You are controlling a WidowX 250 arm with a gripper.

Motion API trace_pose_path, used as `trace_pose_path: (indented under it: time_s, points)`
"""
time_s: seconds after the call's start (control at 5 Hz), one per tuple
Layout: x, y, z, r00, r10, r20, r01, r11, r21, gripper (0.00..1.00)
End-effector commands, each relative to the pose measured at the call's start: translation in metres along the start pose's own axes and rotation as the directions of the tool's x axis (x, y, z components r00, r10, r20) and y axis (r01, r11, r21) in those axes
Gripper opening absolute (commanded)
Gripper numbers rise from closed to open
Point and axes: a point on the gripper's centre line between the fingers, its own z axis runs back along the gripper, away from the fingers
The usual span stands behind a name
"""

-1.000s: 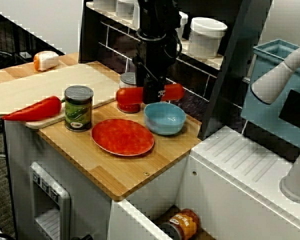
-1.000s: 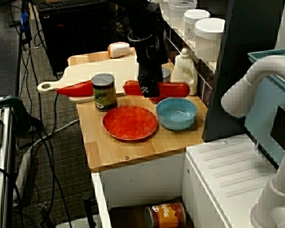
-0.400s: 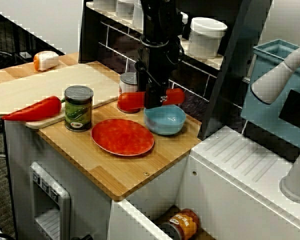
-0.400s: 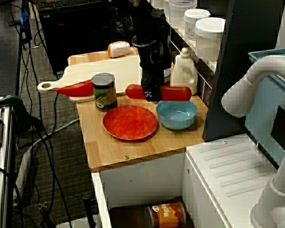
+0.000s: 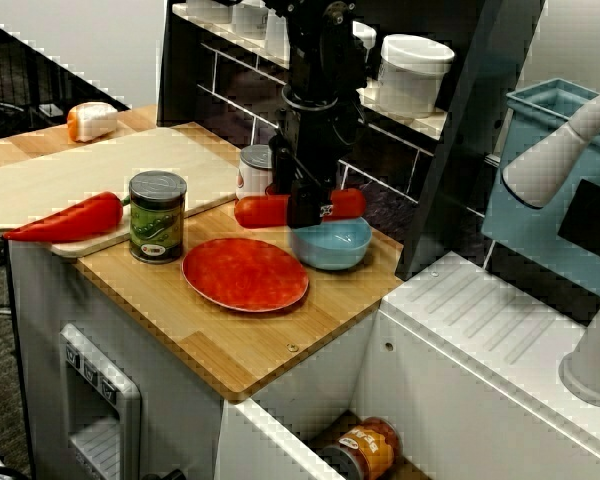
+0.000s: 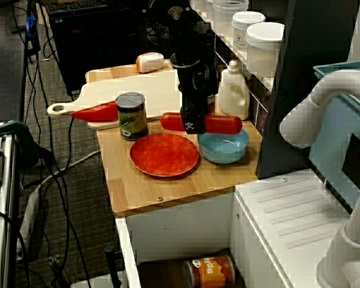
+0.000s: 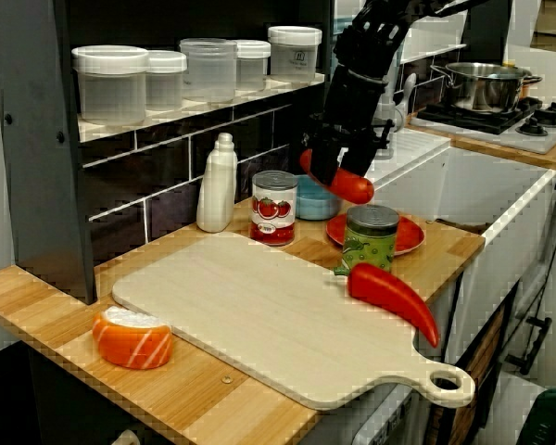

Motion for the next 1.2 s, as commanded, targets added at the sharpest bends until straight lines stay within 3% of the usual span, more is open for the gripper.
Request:
trace_pose_path:
  time_s: [0.0, 0.4, 1.0]
  points:
    - [0.000, 0.010, 0.018, 0.999, 0.001, 0.033, -0.001, 1.000, 0.006, 1.00]
    - [-0.007, 0.021, 0.031, 0.999, 0.013, 0.037, -0.012, 1.000, -0.009, 1.00]
    - [-0.038, 0.039, 0.061, 0.998, 0.030, 0.055, -0.027, 0.997, -0.068, 1.00]
